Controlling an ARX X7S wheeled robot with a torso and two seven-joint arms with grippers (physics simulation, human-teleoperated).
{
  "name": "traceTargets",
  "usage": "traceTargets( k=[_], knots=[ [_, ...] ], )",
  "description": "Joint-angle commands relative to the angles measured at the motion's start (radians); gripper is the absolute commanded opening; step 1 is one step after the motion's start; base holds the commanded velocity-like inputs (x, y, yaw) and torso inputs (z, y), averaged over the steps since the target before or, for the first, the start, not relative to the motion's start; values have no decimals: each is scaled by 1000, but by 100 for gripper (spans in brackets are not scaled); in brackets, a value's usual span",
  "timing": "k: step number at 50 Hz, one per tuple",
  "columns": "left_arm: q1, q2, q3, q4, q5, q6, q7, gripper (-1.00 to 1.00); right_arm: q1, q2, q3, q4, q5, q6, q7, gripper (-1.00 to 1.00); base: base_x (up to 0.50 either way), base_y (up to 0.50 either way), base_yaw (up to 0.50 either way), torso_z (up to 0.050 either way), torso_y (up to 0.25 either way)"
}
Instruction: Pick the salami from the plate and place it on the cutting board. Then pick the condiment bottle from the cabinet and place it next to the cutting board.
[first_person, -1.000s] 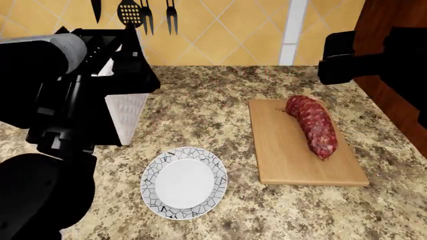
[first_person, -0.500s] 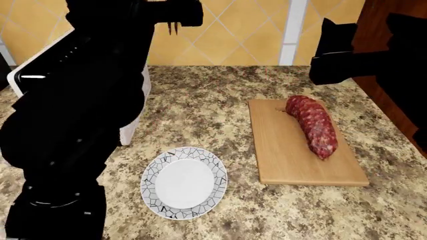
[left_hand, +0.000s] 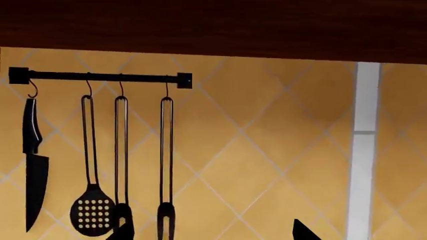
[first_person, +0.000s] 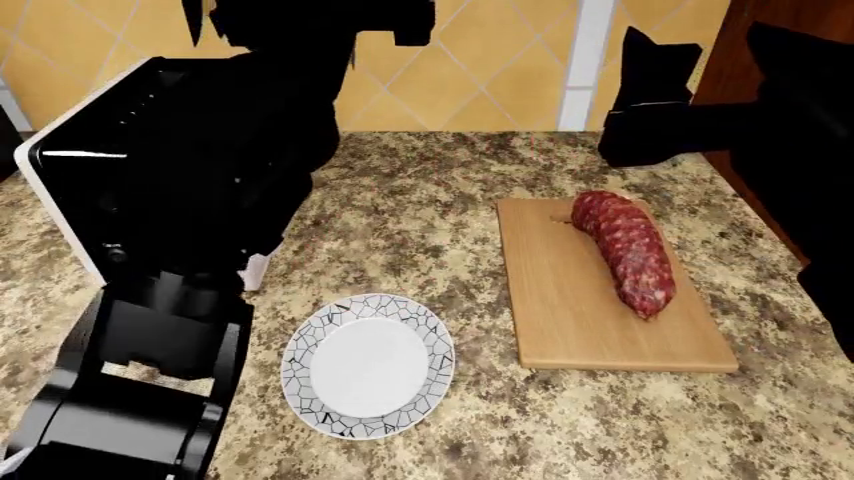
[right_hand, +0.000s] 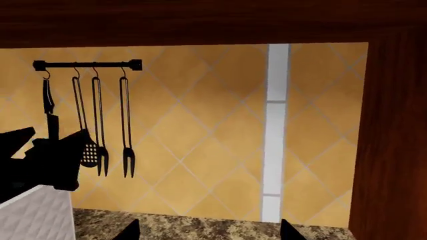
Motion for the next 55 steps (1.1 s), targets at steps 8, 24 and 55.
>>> traceTargets(
  k=[8,24,55],
  knots=[
    [-66,15,32,-211,-21,45,24,100,16,-7,42,-74,-4,-44,6,100,0,0,0,0,0],
    [-207,-29,-15,-166,-88,-37,-1,100,9,-2,49,-72,3,-55,8,100,0,0,0,0,0],
    [-255,-59,-1,-160,-102,-59,-18,100,300,-16,-49,-78,162,97,131,100,282,405,0,0,0]
  ],
)
